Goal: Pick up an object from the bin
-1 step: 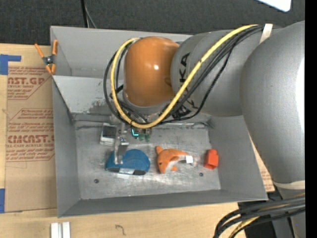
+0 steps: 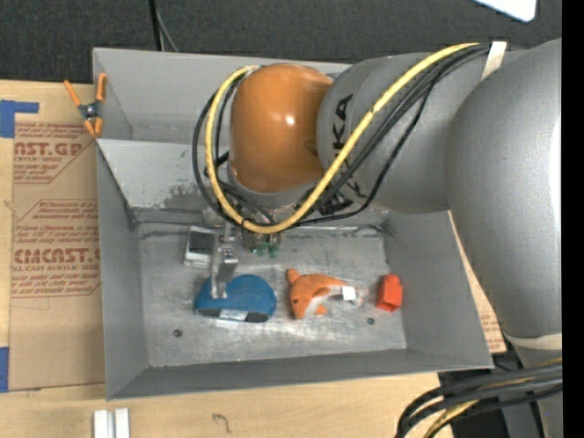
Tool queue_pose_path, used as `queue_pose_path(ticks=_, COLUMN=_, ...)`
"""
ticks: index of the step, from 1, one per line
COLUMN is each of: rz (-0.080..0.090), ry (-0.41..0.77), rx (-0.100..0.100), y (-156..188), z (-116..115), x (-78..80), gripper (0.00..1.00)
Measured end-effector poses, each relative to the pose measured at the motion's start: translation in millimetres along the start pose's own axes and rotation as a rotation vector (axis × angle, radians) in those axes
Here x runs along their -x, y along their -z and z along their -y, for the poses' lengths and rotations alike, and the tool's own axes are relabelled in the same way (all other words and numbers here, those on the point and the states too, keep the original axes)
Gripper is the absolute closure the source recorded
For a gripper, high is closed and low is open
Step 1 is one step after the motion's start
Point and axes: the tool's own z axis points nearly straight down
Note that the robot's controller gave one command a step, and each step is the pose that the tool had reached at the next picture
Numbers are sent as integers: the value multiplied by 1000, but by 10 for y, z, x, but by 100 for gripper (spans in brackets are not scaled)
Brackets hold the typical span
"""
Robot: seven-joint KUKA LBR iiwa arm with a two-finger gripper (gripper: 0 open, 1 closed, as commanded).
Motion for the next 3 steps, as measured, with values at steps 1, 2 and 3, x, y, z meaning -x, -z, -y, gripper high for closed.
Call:
queue_pose_path(ticks=1, rz=2, ry=-50, rx=1, y=-780, z=386, x=-393, gripper=0)
queue_pose_path(ticks=2, rz=-6, ry=-13, rx=-3, y=-798, z=479, x=-481, gripper=0)
queue_pose_path(ticks=3, rz=-2, ry=-107, rx=-1, y=-683, z=442, x=-610, gripper=0)
